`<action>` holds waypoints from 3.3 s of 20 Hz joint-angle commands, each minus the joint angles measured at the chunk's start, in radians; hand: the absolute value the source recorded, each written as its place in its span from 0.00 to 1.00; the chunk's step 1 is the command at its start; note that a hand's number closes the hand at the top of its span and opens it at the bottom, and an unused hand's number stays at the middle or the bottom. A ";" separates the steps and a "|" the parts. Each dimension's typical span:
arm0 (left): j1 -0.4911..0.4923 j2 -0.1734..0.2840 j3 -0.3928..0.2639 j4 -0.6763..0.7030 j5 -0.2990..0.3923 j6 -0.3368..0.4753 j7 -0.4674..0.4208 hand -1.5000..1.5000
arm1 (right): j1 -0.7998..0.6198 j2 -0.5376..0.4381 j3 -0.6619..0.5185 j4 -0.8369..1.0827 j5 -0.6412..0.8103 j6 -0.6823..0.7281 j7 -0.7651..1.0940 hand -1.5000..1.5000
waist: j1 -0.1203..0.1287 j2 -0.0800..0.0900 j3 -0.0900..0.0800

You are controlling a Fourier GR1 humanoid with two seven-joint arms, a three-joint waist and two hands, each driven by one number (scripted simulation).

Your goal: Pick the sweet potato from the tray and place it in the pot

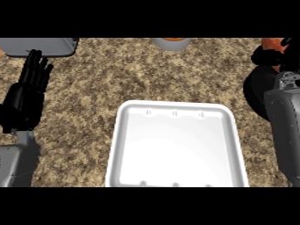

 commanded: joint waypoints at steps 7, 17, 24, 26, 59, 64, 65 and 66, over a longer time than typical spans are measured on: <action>0.003 0.024 0.026 -0.034 0.022 -0.034 0.007 0.50 | 0.227 -0.174 -0.200 0.003 -0.245 -0.127 -0.272 1.00 | 0.008 0.003 0.000; 0.018 -0.017 0.000 -0.007 -0.001 -0.034 -0.029 0.50 | 0.146 -0.238 -0.274 0.408 -0.306 -0.290 -0.400 1.00 | 0.019 0.007 0.000; 0.016 -0.023 0.006 0.012 -0.003 -0.034 -0.054 0.50 | 0.122 -0.212 -0.378 0.533 -0.554 -0.210 -0.522 0.00 | 0.016 0.007 0.001; 0.046 -0.033 -0.014 -0.051 -0.006 -0.022 -0.002 0.50 | 0.110 -0.228 -0.383 0.609 -0.591 -0.229 -0.625 0.00 | 0.024 0.007 0.001; 0.011 -0.039 0.009 0.018 -0.034 -0.014 -0.048 0.50 | 0.529 -0.269 -0.837 0.203 -1.398 -0.187 -1.056 0.00 | -0.004 0.002 0.000; 0.009 -0.011 0.033 -0.003 -0.005 -0.040 -0.013 0.50 | 0.609 -0.317 -0.897 0.261 -1.476 -0.139 -1.121 0.00 | 0.000 0.001 0.000; -0.056 -0.022 0.040 0.092 -0.011 -0.030 -0.041 0.50 | 0.605 -0.300 -0.884 0.274 -1.484 -0.150 -1.138 0.00 | -0.002 0.003 0.000; 0.051 -0.045 -0.003 -0.045 -0.034 -0.019 -0.023 0.50 | 0.637 -0.305 -0.891 0.212 -1.495 -0.139 -1.097 0.00 | 0.003 0.001 0.000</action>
